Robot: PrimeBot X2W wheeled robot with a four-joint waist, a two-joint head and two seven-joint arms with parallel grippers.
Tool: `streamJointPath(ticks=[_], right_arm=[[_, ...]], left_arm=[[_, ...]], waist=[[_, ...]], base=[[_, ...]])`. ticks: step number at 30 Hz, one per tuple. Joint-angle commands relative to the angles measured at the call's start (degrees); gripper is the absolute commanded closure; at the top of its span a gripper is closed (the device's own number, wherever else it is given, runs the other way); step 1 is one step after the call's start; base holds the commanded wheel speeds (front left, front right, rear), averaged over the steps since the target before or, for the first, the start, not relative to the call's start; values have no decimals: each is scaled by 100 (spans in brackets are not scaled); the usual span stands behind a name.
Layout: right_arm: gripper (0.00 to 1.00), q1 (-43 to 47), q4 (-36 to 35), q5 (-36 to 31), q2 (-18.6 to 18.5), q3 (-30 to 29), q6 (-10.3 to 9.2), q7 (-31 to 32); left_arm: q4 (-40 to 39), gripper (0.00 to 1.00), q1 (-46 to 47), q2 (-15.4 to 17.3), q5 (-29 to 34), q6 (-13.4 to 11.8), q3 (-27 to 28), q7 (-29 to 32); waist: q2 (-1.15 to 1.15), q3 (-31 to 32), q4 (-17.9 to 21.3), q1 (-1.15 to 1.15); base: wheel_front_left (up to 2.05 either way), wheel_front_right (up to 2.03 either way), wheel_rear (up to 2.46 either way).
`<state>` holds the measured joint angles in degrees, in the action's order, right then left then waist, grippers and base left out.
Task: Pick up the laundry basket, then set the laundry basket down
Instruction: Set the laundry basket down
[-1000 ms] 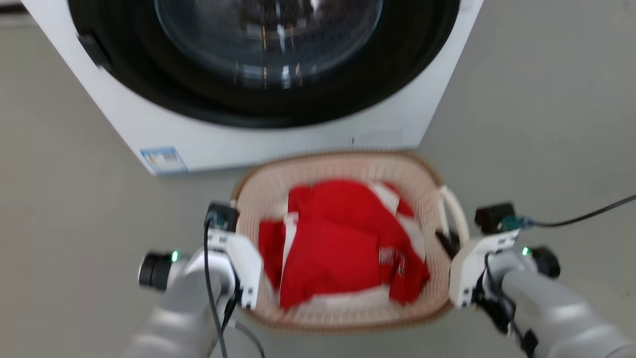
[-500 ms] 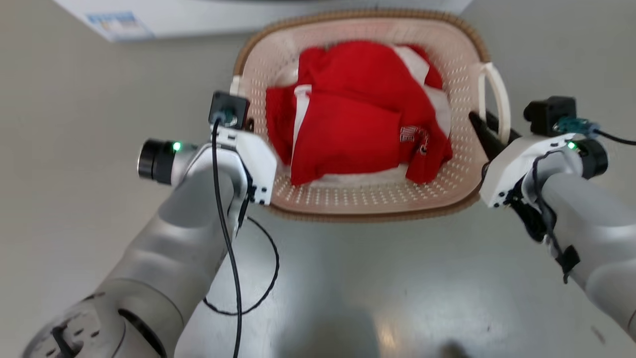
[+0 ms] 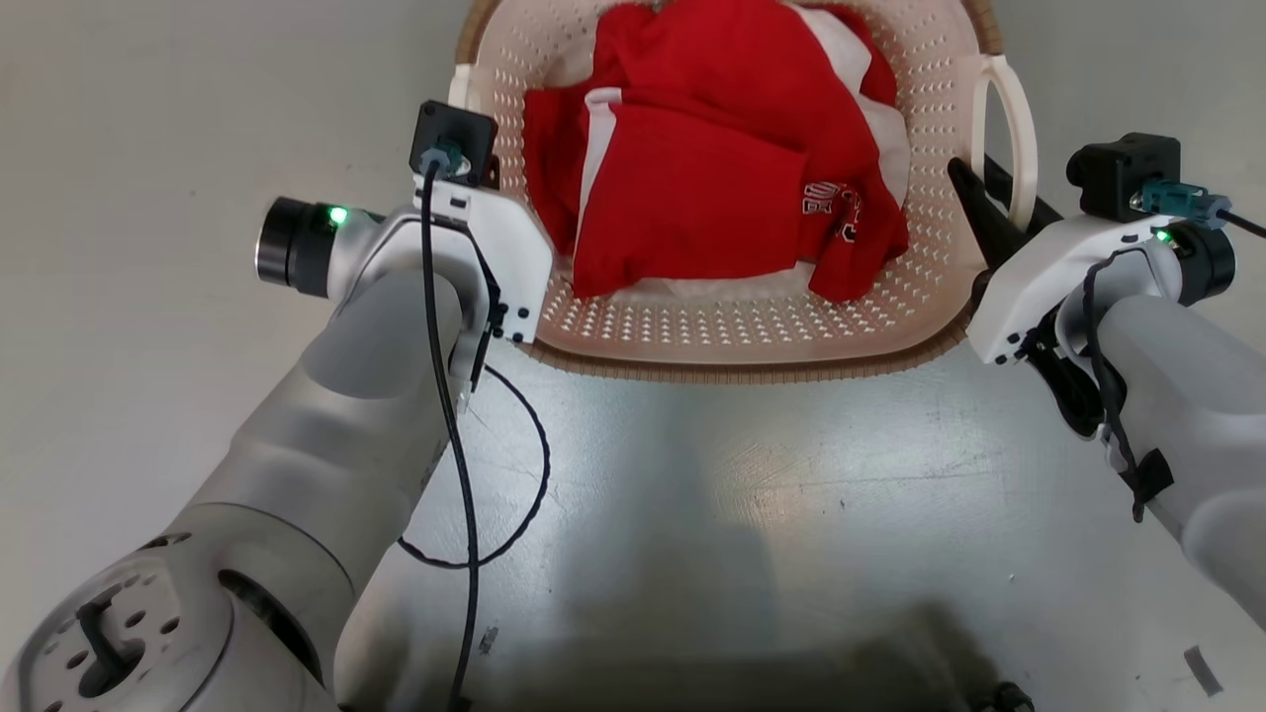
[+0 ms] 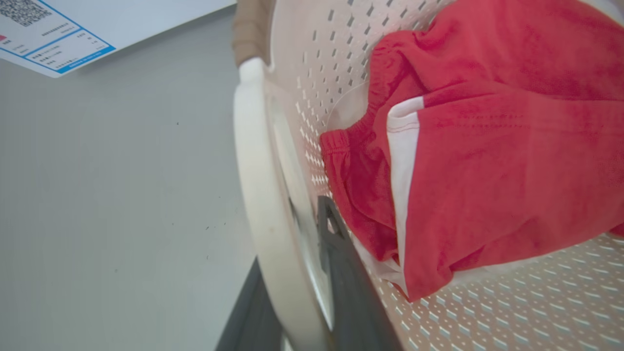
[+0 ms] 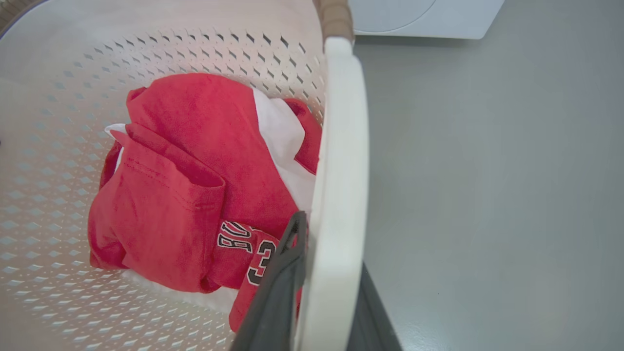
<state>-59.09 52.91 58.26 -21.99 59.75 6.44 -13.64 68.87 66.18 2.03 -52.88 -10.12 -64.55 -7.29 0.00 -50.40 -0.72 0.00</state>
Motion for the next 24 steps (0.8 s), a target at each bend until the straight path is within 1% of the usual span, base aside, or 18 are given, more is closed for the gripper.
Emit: streamJointPath(ticks=[1,9,22,23,24], right_arm=[[100,142,-195,-190,12,85,104,-135],[100,94,-301,-425,-55,-213,104,-135],[100,162,-296,-630,-29,-522,104,-136],[73,151,-251,-647,-27,-582,104,-136],[16,124,-198,-712,-31,-654,104,-136]], left_arm=[[-14,100,127,85,76,-39,-50,-46],[48,100,265,85,-16,-69,-66,-281],[53,100,339,85,-183,-96,-175,-306],[57,100,346,85,-217,-111,-163,-286],[62,82,351,85,-251,-135,-152,-262]], waist=[[0,-66,-11,0],[0,-295,-1,0],[0,-482,-3,0],[0,-499,-3,0],[0,-517,-4,0]], base=[[0,0,0],[0,0,0],[0,0,0],[0,0,0],[0,0,0]])
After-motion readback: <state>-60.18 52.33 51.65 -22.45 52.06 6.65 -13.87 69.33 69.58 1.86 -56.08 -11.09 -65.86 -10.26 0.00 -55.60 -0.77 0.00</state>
